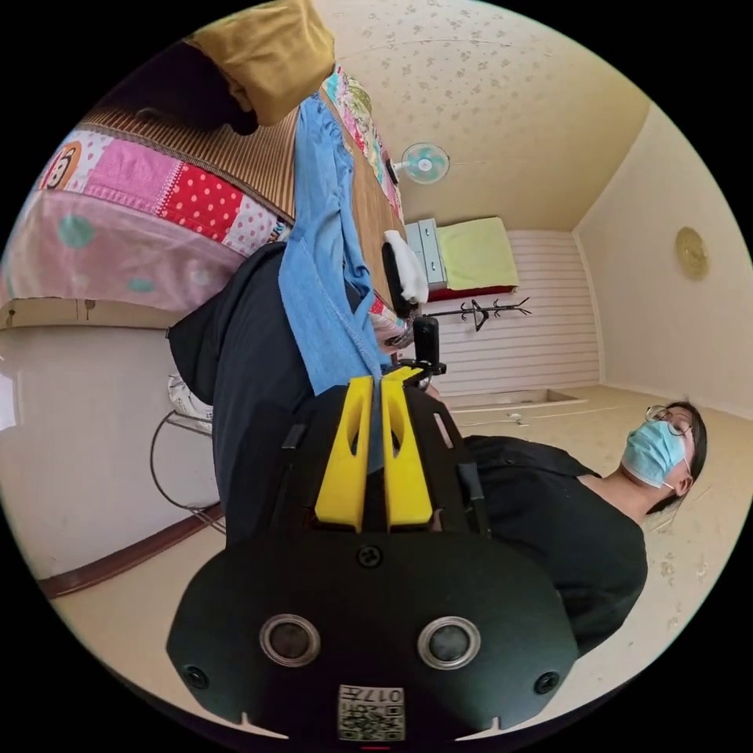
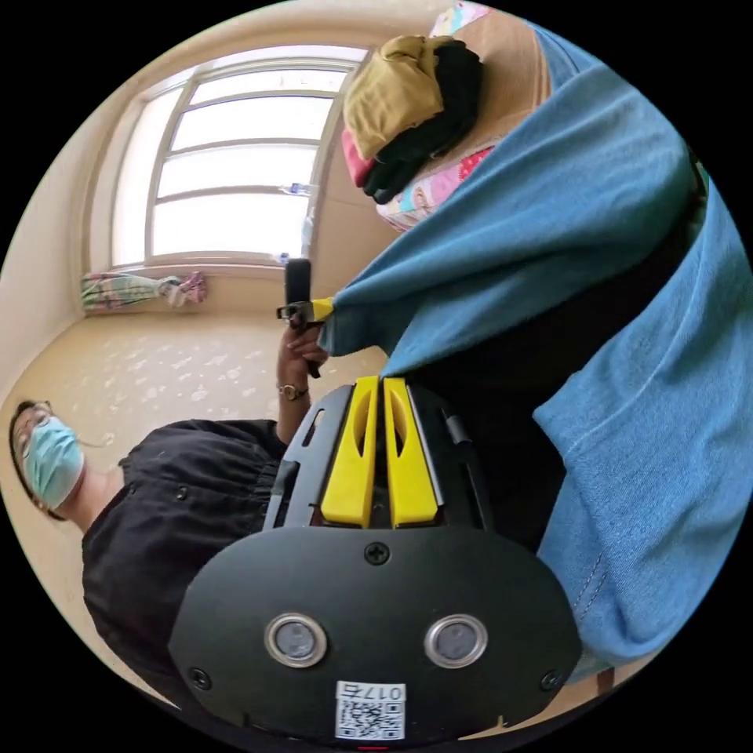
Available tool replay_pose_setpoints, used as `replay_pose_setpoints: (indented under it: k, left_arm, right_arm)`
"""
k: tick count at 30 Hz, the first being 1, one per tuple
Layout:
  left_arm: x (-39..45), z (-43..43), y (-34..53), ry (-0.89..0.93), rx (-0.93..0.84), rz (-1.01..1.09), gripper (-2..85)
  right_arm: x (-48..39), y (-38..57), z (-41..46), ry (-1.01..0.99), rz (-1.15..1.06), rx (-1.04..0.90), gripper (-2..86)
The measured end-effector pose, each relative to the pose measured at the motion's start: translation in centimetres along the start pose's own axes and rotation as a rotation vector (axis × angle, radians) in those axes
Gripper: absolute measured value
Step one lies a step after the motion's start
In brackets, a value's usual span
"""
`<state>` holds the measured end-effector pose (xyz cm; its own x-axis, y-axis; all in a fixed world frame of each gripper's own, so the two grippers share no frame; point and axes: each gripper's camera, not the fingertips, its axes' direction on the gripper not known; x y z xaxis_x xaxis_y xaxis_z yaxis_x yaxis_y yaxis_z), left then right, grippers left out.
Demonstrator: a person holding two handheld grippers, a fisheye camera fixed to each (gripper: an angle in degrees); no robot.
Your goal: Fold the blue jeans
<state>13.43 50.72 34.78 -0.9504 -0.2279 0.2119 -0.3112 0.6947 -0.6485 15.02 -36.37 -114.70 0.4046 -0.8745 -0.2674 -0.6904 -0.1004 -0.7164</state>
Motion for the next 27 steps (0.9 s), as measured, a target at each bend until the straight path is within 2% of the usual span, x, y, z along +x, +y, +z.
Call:
replay_pose_setpoints:
  k: [3, 7, 9, 12, 15, 17, 20, 22, 24, 27]
  left_arm:
    - [3.5, -1.9, 0.2, 0.014, -0.047, 0.103, -0.6]
    - [7.6, -3.5, 1.5, -0.068, -0.111, 0.223, -0.9]
    - [8.1, -2.0, 2.4, -0.101, -0.262, 0.248, -0.9]
    - [5.2, 0.5, 2.8, -0.252, -0.385, 0.113, -0.9]
    - [1.9, 2.2, 2.7, -0.163, -0.389, 0.012, -0.3]
    - [0.9, 2.8, 2.2, -0.146, -0.346, -0.015, 1.0]
    - [1.1, 4.7, 0.6, -0.175, -0.3, -0.008, 6.1]
    - [1.9, 6.8, -0.4, -0.195, -0.324, 0.011, 6.4]
    - [2.4, 9.5, -1.4, -0.298, -0.345, -0.007, 7.5]
    - [2.4, 11.6, -2.0, -0.312, -0.332, -0.021, 8.0]
  right_arm:
    - [-4.4, 0.8, -3.6, -0.115, -0.188, 0.026, 1.6]
    - [-10.4, 3.6, -6.4, -0.031, -0.36, -0.007, 1.3]
    - [-10.6, 4.1, -5.7, 0.073, -0.311, -0.08, 1.2]
    - [-7.0, 4.4, -4.2, 0.303, -0.091, -0.167, 1.2]
    - [-3.8, 4.8, -3.1, 0.19, 0.001, -0.181, 1.2]
    - [-2.6, 4.8, -2.4, 0.193, 0.048, -0.185, 1.2]
    - [-1.6, 4.6, -1.7, 0.16, 0.086, -0.187, 1.2]
    - [-1.4, 4.3, -1.6, 0.128, 0.088, -0.183, 1.2]
    - [-1.3, 4.1, -1.6, 0.146, 0.096, -0.192, 1.2]
    - [-1.3, 3.7, -1.7, 0.16, 0.098, -0.198, 1.3]
